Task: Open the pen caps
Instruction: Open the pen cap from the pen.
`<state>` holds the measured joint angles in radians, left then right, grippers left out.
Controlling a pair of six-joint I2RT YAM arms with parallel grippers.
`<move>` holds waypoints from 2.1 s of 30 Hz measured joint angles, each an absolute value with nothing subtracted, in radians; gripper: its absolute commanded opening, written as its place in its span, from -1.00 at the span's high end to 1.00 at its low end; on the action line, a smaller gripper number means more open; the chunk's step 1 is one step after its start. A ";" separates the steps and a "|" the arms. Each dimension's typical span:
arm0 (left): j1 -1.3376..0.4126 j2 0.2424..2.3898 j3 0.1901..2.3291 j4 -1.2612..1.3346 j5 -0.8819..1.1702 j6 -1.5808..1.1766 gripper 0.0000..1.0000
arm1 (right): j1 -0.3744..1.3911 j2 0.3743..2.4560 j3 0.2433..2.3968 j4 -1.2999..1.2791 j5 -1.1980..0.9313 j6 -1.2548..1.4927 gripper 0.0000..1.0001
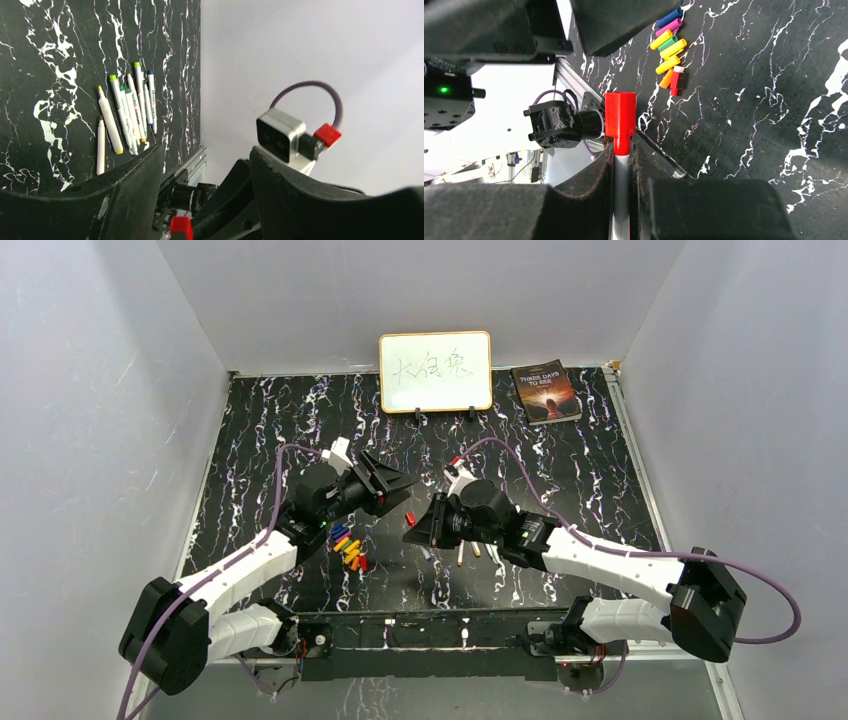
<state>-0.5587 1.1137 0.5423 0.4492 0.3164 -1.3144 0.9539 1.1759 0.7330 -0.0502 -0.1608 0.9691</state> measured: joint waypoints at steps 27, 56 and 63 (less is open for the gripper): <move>-0.672 1.126 0.565 0.427 0.294 -1.315 0.42 | 0.825 1.187 0.793 -0.049 -0.241 0.921 1.00; -0.673 1.188 0.631 0.360 0.331 -1.275 1.00 | 0.773 1.211 0.799 -0.118 -0.321 0.878 0.22; -0.673 1.209 0.659 0.336 0.353 -1.258 1.00 | 0.751 1.211 0.834 -0.162 -0.335 0.837 0.65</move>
<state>-0.6727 1.2087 0.6586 0.3359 0.3527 -1.2579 0.7513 1.2110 0.8341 -0.1619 -0.3347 0.8371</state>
